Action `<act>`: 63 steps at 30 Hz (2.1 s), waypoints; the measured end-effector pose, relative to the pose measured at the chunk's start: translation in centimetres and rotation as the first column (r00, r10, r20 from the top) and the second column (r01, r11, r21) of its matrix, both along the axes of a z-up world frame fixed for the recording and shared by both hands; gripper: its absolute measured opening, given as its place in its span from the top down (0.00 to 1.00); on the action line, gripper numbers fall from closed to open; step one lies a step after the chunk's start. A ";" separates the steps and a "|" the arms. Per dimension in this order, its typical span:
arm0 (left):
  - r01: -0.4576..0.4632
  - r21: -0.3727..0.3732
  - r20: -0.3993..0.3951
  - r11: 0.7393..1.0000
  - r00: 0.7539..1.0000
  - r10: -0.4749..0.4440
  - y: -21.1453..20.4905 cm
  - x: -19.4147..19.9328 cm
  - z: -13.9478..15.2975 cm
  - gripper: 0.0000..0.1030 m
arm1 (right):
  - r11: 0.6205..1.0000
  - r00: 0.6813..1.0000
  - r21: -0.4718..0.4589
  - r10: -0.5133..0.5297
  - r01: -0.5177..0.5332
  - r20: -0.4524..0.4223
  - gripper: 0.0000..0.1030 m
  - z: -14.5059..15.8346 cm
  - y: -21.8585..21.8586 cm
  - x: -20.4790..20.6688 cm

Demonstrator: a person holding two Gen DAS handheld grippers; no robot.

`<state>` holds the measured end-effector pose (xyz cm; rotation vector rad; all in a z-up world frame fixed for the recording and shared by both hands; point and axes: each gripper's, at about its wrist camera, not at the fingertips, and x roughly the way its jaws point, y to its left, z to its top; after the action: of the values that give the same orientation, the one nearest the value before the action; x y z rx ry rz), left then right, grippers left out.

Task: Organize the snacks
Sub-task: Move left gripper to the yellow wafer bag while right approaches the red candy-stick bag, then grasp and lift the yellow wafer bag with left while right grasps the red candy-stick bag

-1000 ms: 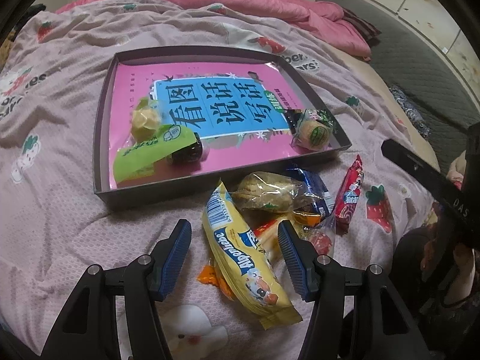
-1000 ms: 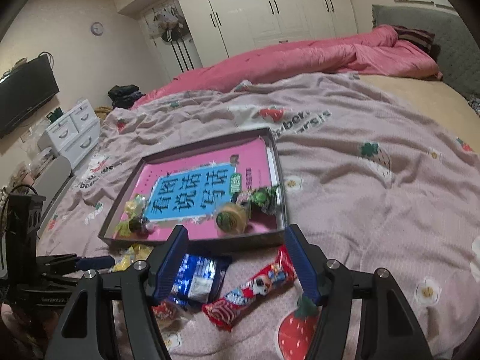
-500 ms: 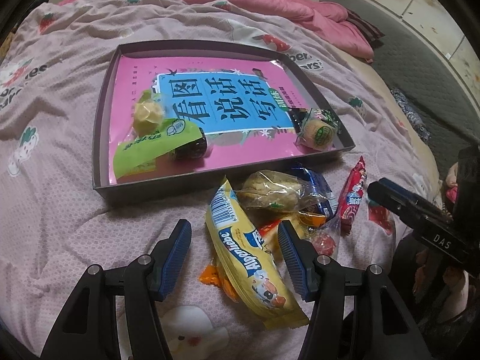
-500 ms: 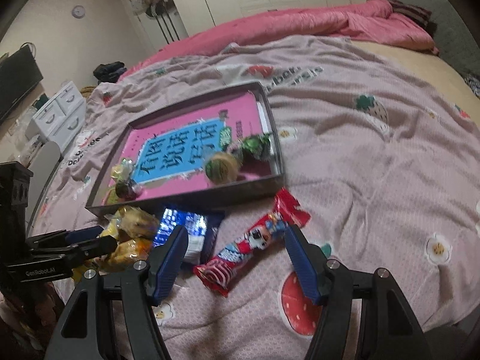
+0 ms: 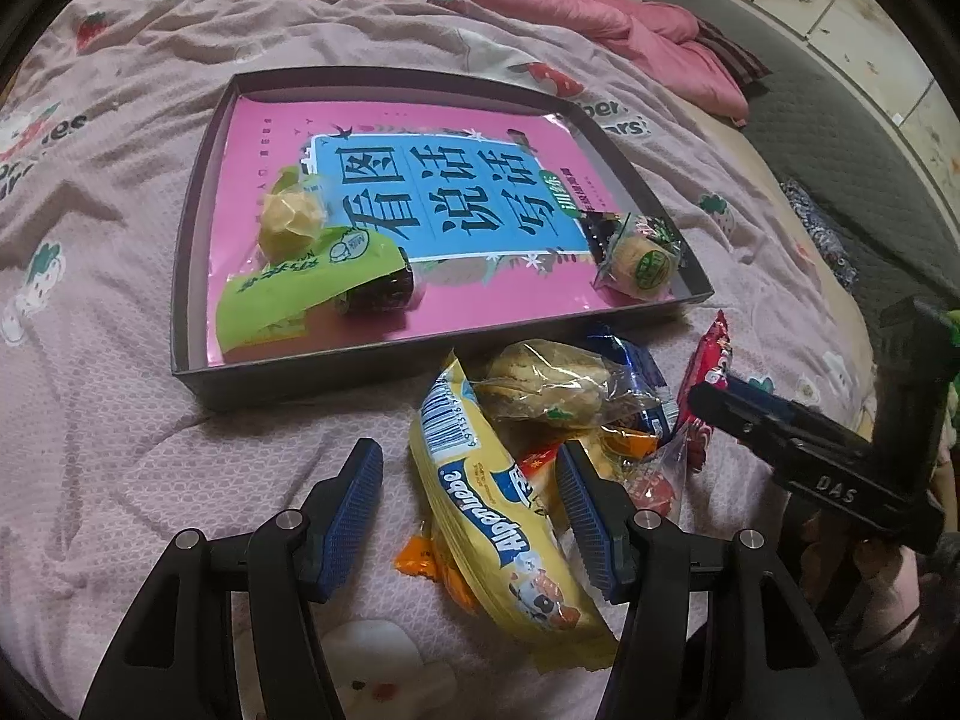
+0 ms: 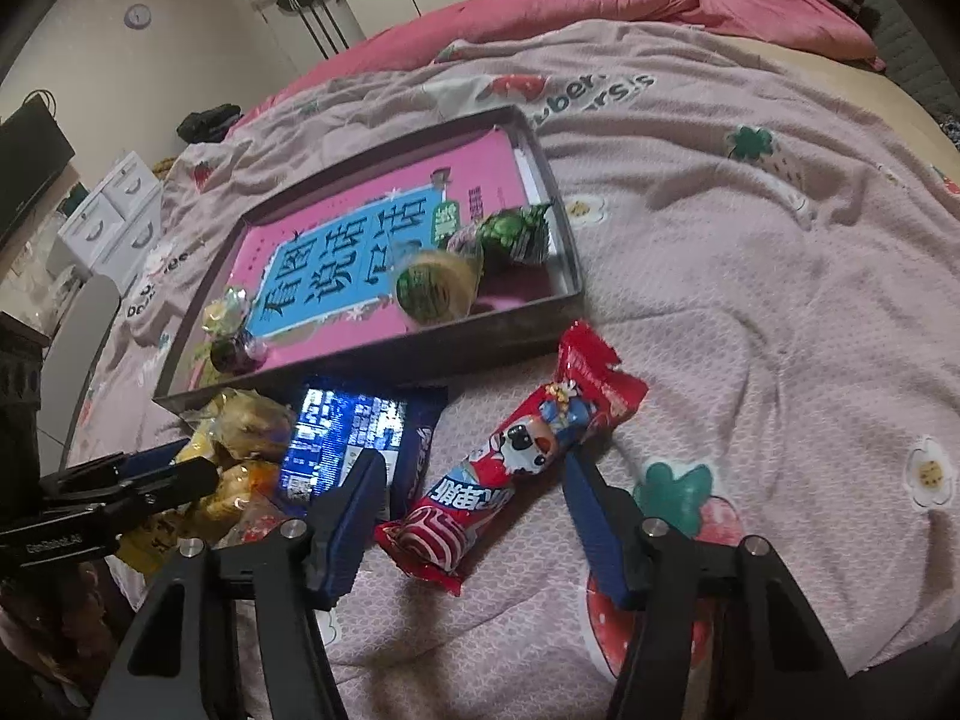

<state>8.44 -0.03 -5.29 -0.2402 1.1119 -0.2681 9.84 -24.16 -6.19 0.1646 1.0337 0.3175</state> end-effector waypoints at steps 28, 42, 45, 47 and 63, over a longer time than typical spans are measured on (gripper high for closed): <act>0.009 -0.062 -0.017 0.998 1.000 -0.011 -0.2 0.8 -0.6 0.48 | 0.980 0.981 -0.133 0.165 -0.151 0.099 0.78 0.3 2.4 1.4; -0.039 -0.158 -0.119 0.987 0.993 0.020 1.7 1.5 -2.1 0.69 | 0.983 0.981 -0.119 0.156 -0.143 0.114 0.78 0.8 1.9 1.5; -0.059 -0.190 -0.141 0.980 0.990 0.032 2.1 1.7 -2.6 0.72 | 0.982 0.980 -0.116 0.161 -0.147 0.119 0.78 0.9 2.0 1.5; -0.061 -0.186 -0.139 0.981 0.990 0.036 2.1 1.7 -2.6 0.74 | 0.982 0.979 -0.114 0.164 -0.150 0.124 0.78 1.0 2.0 1.4; -0.072 -0.170 -0.064 0.983 0.996 0.061 2.8 1.1 -0.2 0.78 | 0.983 0.969 -0.082 0.177 -0.165 0.171 0.80 2.1 1.7 0.8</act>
<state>9.49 2.74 -5.51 -0.4408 1.1374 -0.2996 10.68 -22.41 -4.04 -0.0141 0.8814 0.4451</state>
